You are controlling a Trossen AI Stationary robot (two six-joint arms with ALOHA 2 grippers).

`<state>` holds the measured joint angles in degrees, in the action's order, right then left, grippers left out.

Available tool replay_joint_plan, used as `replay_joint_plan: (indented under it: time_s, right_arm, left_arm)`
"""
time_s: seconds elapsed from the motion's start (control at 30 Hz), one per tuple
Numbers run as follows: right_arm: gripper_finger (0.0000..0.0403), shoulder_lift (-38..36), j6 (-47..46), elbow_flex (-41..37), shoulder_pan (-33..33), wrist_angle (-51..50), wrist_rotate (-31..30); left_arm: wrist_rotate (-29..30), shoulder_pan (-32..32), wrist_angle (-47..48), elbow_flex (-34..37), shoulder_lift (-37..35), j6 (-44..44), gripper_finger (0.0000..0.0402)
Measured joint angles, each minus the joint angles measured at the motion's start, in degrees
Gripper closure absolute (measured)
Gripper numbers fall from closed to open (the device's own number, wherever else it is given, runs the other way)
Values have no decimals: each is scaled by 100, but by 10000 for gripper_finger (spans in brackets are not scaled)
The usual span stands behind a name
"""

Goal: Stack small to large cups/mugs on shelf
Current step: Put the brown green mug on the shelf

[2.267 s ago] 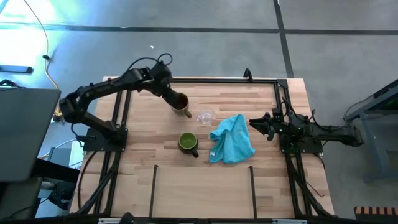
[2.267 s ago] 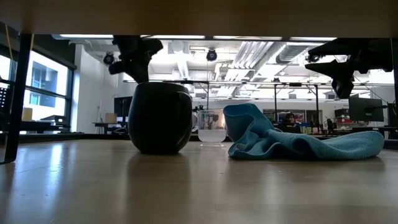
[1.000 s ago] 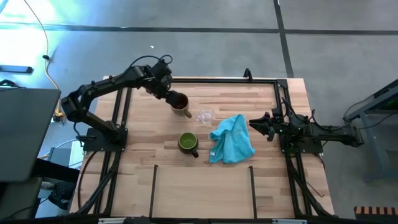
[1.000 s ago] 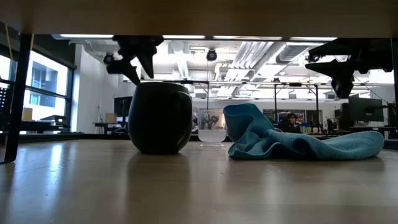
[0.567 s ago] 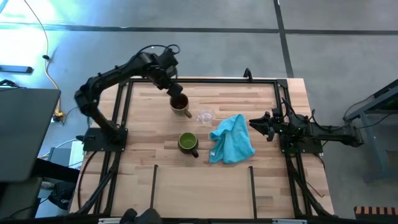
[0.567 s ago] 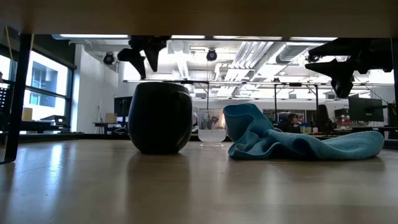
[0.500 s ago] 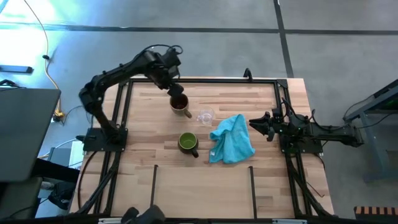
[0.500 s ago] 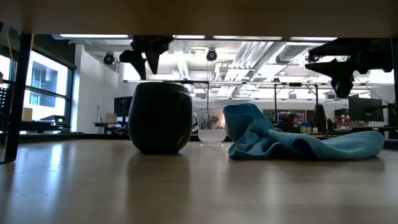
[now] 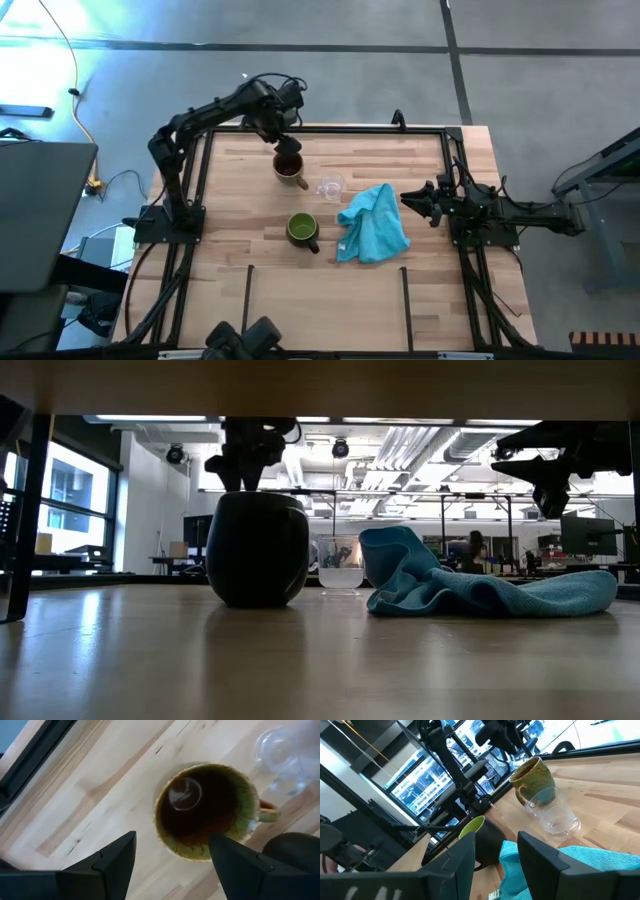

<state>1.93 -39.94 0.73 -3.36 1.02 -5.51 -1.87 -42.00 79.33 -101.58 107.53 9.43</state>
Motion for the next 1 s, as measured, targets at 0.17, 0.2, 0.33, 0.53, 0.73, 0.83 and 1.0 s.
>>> replay_joint_plan:
  time_s: [0.17,0.2,0.33,0.53,0.73,0.83,1.0]
  right_arm:
    - [263,-1,47,0,0,0,3]
    - [263,-2,54,0,0,0,3]
    - [263,0,137,0,0,0,7]
    - [263,0,141,0,0,0,7]
    - [263,0,142,0,0,0,10]
    - [263,0,142,0,0,0,8]
    - [263,0,141,0,0,0,10]
  left_arm:
    - [0,0,-42,0,43,85,163]
    - [0,0,-94,0,43,85,163]
    - [-7,0,-163,5,43,149,163]
    - [-164,0,-233,365,41,258,187]
    - [-199,14,-328,472,41,339,215]
    - [-201,2,-335,472,41,476,224]
    - [-523,0,110,390,41,434,229]
